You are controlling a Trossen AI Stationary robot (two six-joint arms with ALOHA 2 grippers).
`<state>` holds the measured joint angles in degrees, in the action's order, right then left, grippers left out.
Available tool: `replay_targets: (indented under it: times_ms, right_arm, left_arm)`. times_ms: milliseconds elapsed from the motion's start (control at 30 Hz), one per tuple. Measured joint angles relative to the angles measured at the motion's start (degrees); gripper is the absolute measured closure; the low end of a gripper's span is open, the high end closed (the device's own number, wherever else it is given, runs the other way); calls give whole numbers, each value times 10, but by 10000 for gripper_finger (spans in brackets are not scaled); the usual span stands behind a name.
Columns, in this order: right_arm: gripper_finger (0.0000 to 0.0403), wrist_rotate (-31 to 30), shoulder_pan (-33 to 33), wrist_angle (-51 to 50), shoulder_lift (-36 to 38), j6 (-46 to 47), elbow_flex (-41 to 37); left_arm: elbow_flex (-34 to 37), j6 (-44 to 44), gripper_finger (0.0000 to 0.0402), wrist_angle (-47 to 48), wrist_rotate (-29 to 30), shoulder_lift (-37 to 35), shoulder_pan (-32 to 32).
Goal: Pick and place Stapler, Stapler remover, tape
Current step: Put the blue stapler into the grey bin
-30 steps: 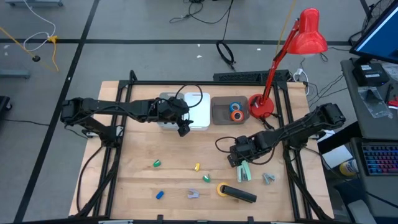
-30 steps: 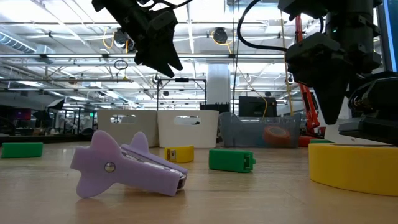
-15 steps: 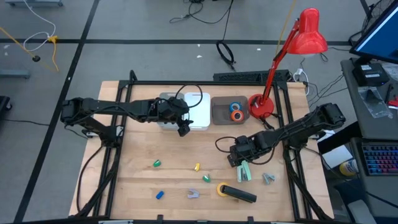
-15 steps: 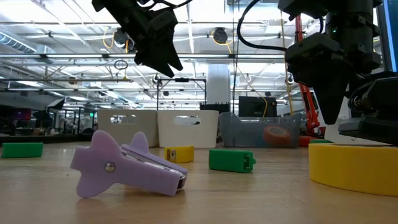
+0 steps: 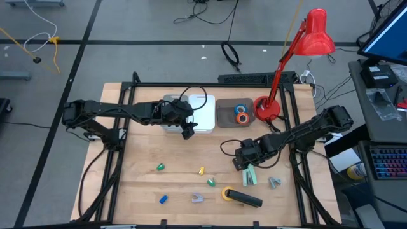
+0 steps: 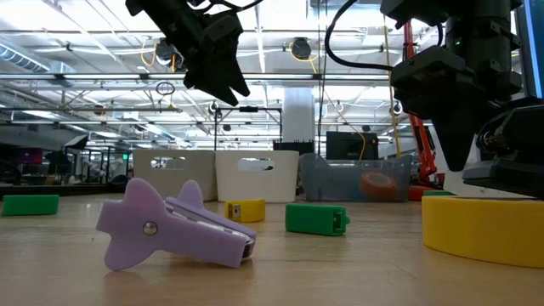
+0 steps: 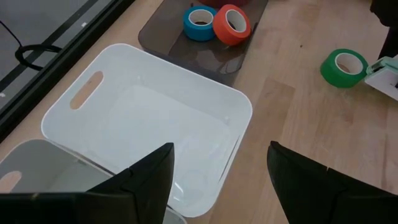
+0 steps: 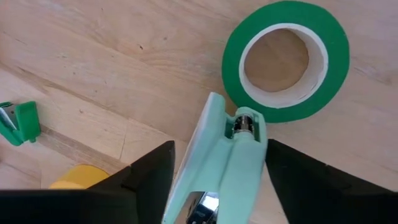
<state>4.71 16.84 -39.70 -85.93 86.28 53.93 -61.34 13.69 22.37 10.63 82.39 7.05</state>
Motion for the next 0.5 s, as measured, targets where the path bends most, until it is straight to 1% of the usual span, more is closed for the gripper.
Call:
replay_targets:
  times_ms: [133, 267, 367, 500]
  right_arm:
    - [208, 0, 0, 0, 0, 0, 0]
    - [237, 0, 0, 0, 0, -1, 0]
    - [241, 0, 0, -2, 0, -1, 1]
    - [236, -1, 0, -8, 0, 0, 1]
  left_arm:
    - [0, 0, 144, 0, 0, 0, 0]
    - [0, 0, 144, 0, 0, 0, 0]
    - [0, 1, 144, 0, 0, 0, 0]
    - [0, 1, 144, 0, 0, 0, 0]
